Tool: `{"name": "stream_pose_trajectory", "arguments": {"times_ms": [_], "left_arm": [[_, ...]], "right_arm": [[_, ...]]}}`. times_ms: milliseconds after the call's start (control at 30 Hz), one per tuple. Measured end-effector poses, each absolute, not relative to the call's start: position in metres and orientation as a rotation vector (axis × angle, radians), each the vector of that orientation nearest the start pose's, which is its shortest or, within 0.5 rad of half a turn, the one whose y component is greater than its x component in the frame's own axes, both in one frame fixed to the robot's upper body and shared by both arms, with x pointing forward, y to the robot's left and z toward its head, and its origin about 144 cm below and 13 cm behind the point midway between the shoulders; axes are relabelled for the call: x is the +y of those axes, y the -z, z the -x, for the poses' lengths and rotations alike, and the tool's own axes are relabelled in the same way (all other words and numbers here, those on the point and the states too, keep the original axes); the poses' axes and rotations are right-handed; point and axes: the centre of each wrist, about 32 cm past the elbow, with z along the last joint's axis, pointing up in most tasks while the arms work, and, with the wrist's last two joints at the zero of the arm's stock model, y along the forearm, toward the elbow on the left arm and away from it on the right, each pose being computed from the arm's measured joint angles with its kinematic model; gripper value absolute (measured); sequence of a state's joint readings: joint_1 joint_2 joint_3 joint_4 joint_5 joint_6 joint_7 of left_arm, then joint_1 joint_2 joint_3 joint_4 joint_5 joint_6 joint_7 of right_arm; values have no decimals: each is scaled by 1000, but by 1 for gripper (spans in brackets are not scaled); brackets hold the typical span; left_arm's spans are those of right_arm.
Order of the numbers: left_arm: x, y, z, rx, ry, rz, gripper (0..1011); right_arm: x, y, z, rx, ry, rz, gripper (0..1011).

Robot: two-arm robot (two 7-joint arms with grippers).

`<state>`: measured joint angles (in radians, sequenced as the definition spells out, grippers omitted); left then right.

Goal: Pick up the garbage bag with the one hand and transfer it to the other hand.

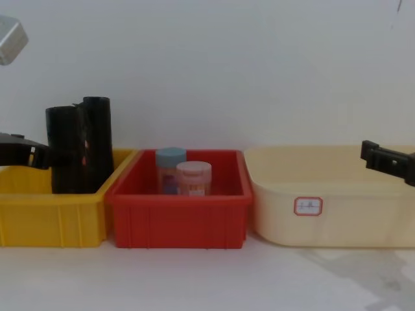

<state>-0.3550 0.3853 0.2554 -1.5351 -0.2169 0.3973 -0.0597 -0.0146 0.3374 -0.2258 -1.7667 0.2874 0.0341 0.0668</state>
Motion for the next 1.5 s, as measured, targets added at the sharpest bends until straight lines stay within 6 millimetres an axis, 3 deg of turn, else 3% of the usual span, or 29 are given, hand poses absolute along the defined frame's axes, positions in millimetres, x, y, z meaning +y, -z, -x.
{"name": "stream_pose_trajectory", "arguments": {"times_ms": [633,1500], "left_arm": [[278,-1236,-555,114,-1261,-200,1001],[274,-1225,-558,141,-1252,-120,1001]], "right_arm": [[-237,-1189,-443,-75,1229,-26,1001],[-237,-1189,-443,-75,1229,-26,1001]]}}
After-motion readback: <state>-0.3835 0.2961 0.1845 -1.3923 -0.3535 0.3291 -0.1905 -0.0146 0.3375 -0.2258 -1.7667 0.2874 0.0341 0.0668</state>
